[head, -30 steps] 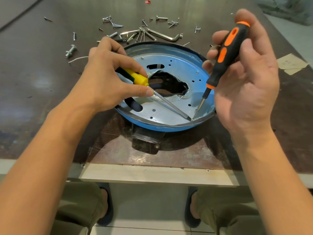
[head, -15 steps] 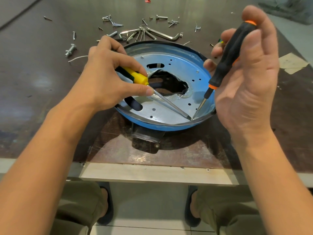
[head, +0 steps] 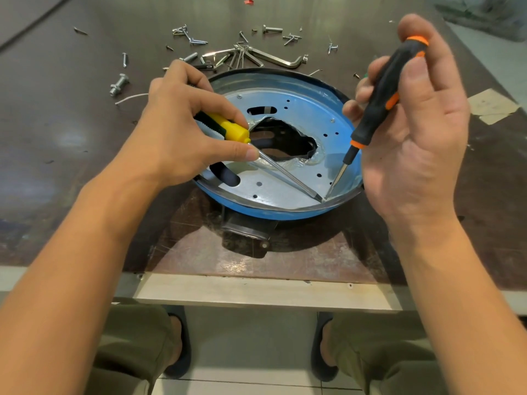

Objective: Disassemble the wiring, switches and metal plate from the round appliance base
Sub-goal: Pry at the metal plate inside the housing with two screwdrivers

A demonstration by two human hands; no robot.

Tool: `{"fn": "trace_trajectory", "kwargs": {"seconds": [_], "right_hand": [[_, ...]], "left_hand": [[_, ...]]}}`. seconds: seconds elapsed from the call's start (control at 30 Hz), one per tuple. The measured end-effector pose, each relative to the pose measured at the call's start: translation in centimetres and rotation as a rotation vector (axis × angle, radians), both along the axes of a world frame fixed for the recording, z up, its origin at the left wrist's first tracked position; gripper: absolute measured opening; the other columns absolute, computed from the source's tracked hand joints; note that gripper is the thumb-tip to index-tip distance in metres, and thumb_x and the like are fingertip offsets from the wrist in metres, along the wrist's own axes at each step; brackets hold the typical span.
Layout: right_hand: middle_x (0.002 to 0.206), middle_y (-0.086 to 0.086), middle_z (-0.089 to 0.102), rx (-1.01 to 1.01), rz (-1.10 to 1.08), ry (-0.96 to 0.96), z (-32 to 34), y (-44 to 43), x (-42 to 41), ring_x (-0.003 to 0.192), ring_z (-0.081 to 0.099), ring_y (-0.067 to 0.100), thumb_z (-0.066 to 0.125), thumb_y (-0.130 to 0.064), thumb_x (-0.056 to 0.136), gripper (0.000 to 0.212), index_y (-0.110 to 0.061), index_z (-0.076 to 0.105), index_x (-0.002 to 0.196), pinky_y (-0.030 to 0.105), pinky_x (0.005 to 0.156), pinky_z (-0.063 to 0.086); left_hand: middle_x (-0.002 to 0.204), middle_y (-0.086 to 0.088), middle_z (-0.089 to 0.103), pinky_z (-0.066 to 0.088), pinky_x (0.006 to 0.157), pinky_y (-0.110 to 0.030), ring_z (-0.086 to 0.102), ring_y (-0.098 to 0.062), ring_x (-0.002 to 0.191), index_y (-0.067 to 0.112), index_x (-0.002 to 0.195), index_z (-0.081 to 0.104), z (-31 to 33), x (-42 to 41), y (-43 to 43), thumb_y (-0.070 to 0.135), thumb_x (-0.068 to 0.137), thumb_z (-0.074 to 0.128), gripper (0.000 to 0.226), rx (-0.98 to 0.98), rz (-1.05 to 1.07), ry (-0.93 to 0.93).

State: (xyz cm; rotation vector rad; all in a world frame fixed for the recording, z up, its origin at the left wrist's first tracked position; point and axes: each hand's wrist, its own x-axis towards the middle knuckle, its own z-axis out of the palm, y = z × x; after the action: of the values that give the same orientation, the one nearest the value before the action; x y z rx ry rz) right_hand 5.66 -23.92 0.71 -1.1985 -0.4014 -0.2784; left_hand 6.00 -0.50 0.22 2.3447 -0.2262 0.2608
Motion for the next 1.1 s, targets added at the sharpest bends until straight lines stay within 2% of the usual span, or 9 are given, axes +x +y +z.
{"fn": "trace_trajectory", "kwargs": {"seconds": [0.13, 0.3, 0.43, 0.53, 0.67, 0.87, 1.0, 1.1], "right_hand": [[0.096, 0.010, 0.062, 0.020, 0.008, 0.013, 0.02, -0.08, -0.17, 0.082, 0.057, 0.023, 0.035, -0.010, 0.108, 0.028, -0.006, 0.048, 0.132, 0.039, 0.079, 0.047], [0.094, 0.006, 0.049, -0.038, -0.014, -0.036, 0.15, 0.17, -0.08, 0.083, 0.051, 0.019, 0.043, -0.009, 0.106, 0.024, -0.008, 0.048, 0.130, 0.036, 0.077, 0.046], [0.100, 0.012, 0.060, -0.019, 0.005, -0.018, 0.03, -0.11, -0.08, 0.083, 0.056, 0.021, 0.037, -0.007, 0.109, 0.028, -0.007, 0.045, 0.136, 0.040, 0.081, 0.046], [0.100, 0.012, 0.063, -0.003, 0.014, -0.020, 0.12, -0.02, -0.20, 0.083, 0.059, 0.022, 0.036, -0.009, 0.109, 0.026, -0.007, 0.048, 0.132, 0.039, 0.080, 0.047], [0.097, 0.009, 0.049, -0.019, -0.004, -0.027, 0.17, 0.25, -0.14, 0.082, 0.051, 0.020, 0.045, -0.007, 0.105, 0.023, -0.008, 0.048, 0.128, 0.037, 0.077, 0.046], [0.095, 0.014, 0.063, 0.021, 0.013, 0.004, 0.14, -0.02, -0.28, 0.083, 0.056, 0.026, 0.035, -0.010, 0.108, 0.027, -0.006, 0.049, 0.130, 0.039, 0.081, 0.047], [0.095, 0.008, 0.052, -0.005, -0.016, -0.022, 0.31, 0.32, -0.26, 0.082, 0.050, 0.020, 0.043, -0.011, 0.105, 0.021, -0.010, 0.050, 0.126, 0.036, 0.076, 0.046], [0.094, 0.009, 0.051, -0.051, -0.024, -0.043, 0.20, 0.33, -0.10, 0.080, 0.050, 0.019, 0.041, -0.005, 0.107, 0.027, -0.004, 0.044, 0.133, 0.037, 0.075, 0.046]], "left_hand": [[0.113, 0.003, 0.040, 0.036, 0.081, -0.014, 0.043, -0.021, 0.114, 0.045, 0.085, 0.069, 0.02, -0.01, -0.04, 0.058, 0.049, 0.082, 0.041, -0.005, 0.001, 0.003], [0.113, 0.003, 0.040, 0.039, 0.084, -0.020, 0.043, -0.022, 0.115, 0.044, 0.086, 0.070, 0.02, -0.04, -0.07, 0.059, 0.049, 0.081, 0.042, -0.011, -0.002, 0.006], [0.113, 0.003, 0.040, 0.039, 0.083, -0.019, 0.043, -0.022, 0.115, 0.046, 0.085, 0.069, 0.04, -0.04, -0.07, 0.059, 0.049, 0.081, 0.040, -0.011, -0.001, 0.006], [0.113, 0.003, 0.040, 0.037, 0.081, -0.015, 0.043, -0.021, 0.115, 0.046, 0.083, 0.068, 0.08, -0.04, -0.08, 0.059, 0.048, 0.081, 0.040, -0.012, -0.003, 0.009], [0.113, 0.003, 0.040, 0.038, 0.082, -0.016, 0.043, -0.021, 0.114, 0.046, 0.084, 0.068, 0.11, -0.07, -0.10, 0.059, 0.048, 0.081, 0.040, -0.010, -0.003, 0.010], [0.113, 0.003, 0.039, 0.037, 0.081, -0.015, 0.042, -0.020, 0.114, 0.047, 0.083, 0.067, 0.09, -0.06, -0.06, 0.060, 0.048, 0.080, 0.039, -0.003, -0.005, 0.009], [0.112, 0.003, 0.039, 0.037, 0.082, -0.017, 0.042, -0.021, 0.114, 0.045, 0.085, 0.069, 0.07, -0.05, -0.06, 0.060, 0.048, 0.080, 0.042, -0.004, 0.000, 0.008], [0.112, 0.003, 0.039, 0.037, 0.082, -0.017, 0.042, -0.021, 0.114, 0.043, 0.087, 0.070, 0.04, -0.02, -0.05, 0.059, 0.048, 0.081, 0.043, -0.001, 0.004, 0.006]]}}
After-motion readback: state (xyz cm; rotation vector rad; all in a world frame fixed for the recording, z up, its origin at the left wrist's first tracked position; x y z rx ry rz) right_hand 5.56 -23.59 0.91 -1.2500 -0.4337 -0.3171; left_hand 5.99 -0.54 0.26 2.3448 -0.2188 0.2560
